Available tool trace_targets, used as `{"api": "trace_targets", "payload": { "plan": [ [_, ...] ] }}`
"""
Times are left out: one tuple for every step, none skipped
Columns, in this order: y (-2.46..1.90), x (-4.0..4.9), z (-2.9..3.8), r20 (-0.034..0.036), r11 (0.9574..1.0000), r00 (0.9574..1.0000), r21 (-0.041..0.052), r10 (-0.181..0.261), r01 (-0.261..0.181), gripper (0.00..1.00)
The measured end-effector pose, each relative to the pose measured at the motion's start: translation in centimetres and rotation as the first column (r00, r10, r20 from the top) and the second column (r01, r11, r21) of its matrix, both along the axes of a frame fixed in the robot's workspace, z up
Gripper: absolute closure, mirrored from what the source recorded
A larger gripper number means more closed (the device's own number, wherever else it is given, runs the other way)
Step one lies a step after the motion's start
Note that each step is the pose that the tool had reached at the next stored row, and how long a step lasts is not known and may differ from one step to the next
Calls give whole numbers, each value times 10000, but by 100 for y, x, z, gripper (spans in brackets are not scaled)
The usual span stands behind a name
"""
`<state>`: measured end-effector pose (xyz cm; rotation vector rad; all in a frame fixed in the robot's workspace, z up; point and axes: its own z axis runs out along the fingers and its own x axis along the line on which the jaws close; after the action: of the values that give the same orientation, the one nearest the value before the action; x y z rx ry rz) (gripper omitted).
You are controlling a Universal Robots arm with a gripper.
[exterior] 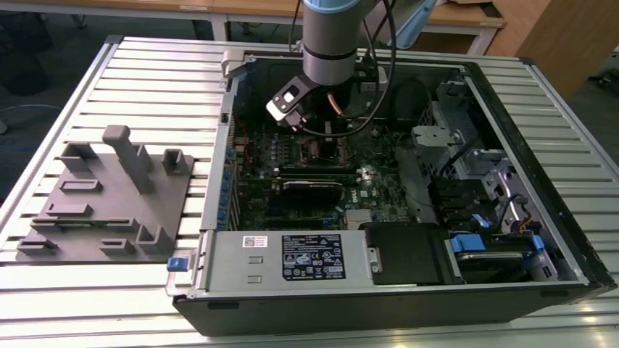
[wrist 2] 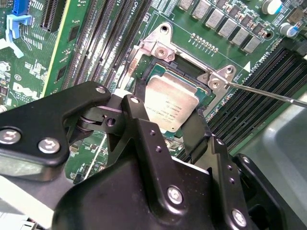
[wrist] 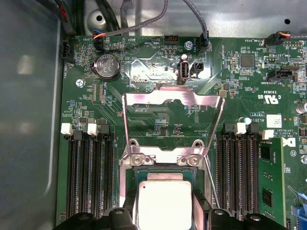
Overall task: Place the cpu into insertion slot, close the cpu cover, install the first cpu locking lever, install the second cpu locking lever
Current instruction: 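Place the cpu into insertion slot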
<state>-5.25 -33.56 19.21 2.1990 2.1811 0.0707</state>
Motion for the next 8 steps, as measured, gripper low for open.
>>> {"api": "trace_targets", "payload": {
  "plan": [
    [0, 0, 0, 0, 10000, 10000, 0, 0, 0, 46],
    [0, 0, 0, 0, 10000, 10000, 0, 0, 0, 46],
    [0, -1, 0, 0, 10000, 10000, 0, 1, -1, 46],
    [0, -3, 0, 0, 10000, 10000, -1, -2, 2, 46],
    [0, -5, 0, 0, 10000, 10000, -1, -2, 2, 46],
    [0, -7, 0, -1, 10000, 10000, -1, -3, 3, 46],
    [0, -10, 0, 0, 10000, 10000, -1, -3, 3, 46],
    [0, -12, 1, -1, 10000, 10000, -2, -5, 5, 46]
  ]
}}
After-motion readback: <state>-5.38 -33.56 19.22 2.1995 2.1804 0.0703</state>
